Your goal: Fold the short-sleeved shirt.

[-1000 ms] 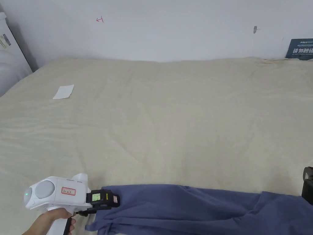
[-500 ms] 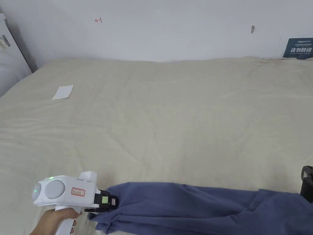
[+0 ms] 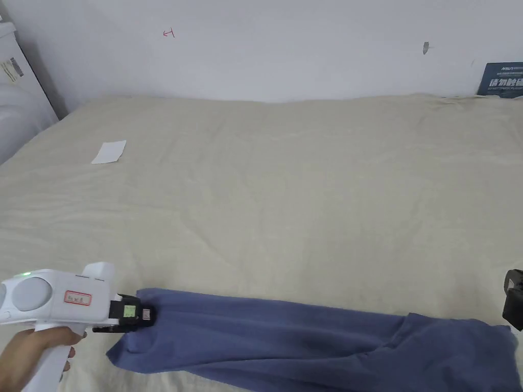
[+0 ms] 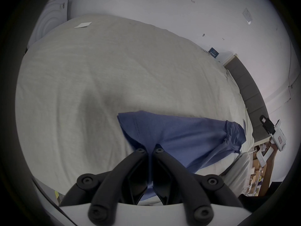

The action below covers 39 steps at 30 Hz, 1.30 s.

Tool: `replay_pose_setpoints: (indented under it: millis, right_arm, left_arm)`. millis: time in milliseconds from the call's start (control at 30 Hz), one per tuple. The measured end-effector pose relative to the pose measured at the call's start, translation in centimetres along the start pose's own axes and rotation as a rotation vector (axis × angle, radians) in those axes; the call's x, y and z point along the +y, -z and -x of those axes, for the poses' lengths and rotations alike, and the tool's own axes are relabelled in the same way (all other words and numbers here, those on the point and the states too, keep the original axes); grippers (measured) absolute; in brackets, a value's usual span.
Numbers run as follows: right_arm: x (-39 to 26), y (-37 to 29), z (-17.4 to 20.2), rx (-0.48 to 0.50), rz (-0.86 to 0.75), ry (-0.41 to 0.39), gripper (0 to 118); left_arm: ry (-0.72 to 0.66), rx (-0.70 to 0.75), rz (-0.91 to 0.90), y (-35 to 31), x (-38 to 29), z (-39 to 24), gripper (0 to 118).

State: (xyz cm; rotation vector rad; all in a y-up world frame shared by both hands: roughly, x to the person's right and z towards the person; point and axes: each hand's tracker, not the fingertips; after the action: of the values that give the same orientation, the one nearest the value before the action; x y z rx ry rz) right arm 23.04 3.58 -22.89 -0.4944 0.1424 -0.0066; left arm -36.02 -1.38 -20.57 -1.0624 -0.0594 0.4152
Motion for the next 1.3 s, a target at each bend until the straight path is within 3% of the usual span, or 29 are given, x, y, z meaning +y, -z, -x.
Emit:
replay_pose_setpoints:
  millis: [333, 500, 833, 1300]
  right_arm:
    - [-0.4, 0.1, 0.0, 0.013, 0.003, 0.002, 0]
    - [-0.7, -0.1, -0.3, 0.019, 0.007, 0.008, 0]
    - [-1.1, -1.1, -1.2, 0.022, 0.005, 0.015, 0]
    - [-1.6, -2.0, -2.0, 0.021, 0.016, 0.004, 0]
  left_arm:
    - [-0.072, 0.09, -0.023, -3.4, 0.2, 2.0, 0]
    - [0.004, 0.189, 0.042, -1.5, 0.3, -2.8, 0]
    - [0.128, 0.013, 0.124, 5.2, 1.3, -13.2, 0]
    - [0.276, -0.04, 0.234, 12.6, -1.2, -21.9, 0]
